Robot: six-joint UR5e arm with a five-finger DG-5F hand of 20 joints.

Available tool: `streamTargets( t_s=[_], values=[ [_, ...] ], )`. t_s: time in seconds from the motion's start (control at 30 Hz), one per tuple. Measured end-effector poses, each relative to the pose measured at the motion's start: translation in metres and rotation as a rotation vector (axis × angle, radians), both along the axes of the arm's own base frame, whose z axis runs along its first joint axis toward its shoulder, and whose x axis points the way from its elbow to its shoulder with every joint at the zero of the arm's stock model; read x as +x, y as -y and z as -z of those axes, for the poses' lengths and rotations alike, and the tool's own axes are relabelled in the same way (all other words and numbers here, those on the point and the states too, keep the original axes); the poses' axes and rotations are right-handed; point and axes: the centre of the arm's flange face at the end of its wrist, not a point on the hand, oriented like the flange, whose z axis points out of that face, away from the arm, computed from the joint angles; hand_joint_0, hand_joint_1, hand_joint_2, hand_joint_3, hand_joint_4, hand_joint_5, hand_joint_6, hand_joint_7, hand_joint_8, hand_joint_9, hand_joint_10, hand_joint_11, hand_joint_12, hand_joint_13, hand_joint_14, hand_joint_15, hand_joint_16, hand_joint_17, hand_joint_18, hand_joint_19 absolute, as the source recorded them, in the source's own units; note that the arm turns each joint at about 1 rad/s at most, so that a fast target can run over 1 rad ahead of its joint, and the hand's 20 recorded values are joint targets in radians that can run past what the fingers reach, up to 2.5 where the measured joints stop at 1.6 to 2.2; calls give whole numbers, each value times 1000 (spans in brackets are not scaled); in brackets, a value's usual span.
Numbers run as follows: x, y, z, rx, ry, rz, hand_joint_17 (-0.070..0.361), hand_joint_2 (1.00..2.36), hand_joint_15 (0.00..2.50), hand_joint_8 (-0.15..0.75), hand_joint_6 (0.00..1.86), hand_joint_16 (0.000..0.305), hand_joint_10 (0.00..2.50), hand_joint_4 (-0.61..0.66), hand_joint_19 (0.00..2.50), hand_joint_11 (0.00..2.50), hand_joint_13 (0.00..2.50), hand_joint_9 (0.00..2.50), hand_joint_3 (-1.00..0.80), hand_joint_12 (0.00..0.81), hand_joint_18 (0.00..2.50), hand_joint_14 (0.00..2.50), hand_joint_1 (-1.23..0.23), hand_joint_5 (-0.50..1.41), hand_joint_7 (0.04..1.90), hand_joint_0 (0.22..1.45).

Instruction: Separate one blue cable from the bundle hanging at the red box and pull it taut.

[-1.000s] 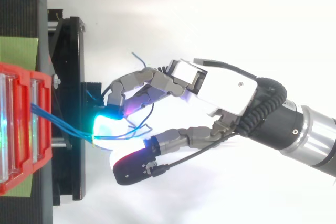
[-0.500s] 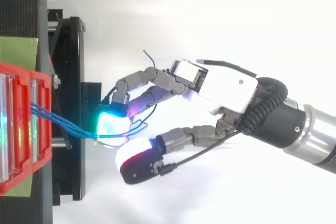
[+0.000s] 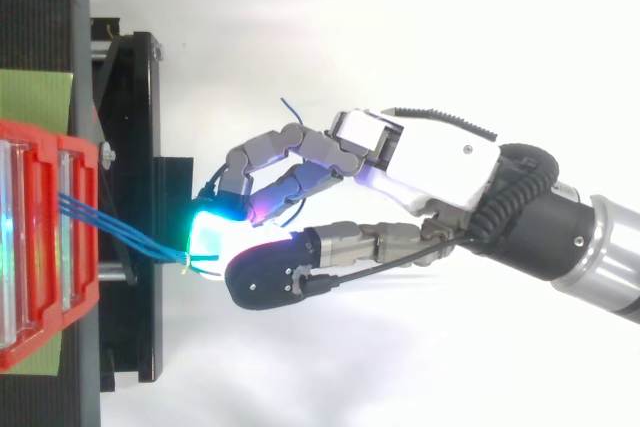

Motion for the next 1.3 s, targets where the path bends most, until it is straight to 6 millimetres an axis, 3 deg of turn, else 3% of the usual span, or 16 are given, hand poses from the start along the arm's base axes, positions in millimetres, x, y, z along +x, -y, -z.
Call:
streamTargets(
  t_s=[0.33,0.5,0.73,0.8,0.97,1.3],
  values=[
    [-10,4,-16,-19,-63,-22,99,1014,473,295,919,44,22,72,532,791,860,913,-361,342,716,18,-687,-227,948,671],
    [-14,6,-29,-29,-80,-32,98,1003,463,286,925,44,22,78,504,800,858,897,-472,332,715,18,-806,-232,942,732],
    [-17,8,-33,-37,-98,-32,96,1000,467,280,922,43,23,102,498,798,861,904,-500,327,712,20,-820,-229,904,711],
    [-18,9,-37,-37,-95,-32,96,1000,479,282,921,43,23,108,521,806,863,905,-500,326,710,19,-797,-228,906,632],
    [-21,10,-50,-50,-101,-30,99,1000,480,286,916,44,23,120,536,808,868,914,-500,339,713,18,-702,-227,900,576],
    [-26,13,-57,-62,-123,-29,100,1000,488,292,907,44,23,110,549,802,872,929,-500,342,710,20,-597,-224,933,633]
  ],
)
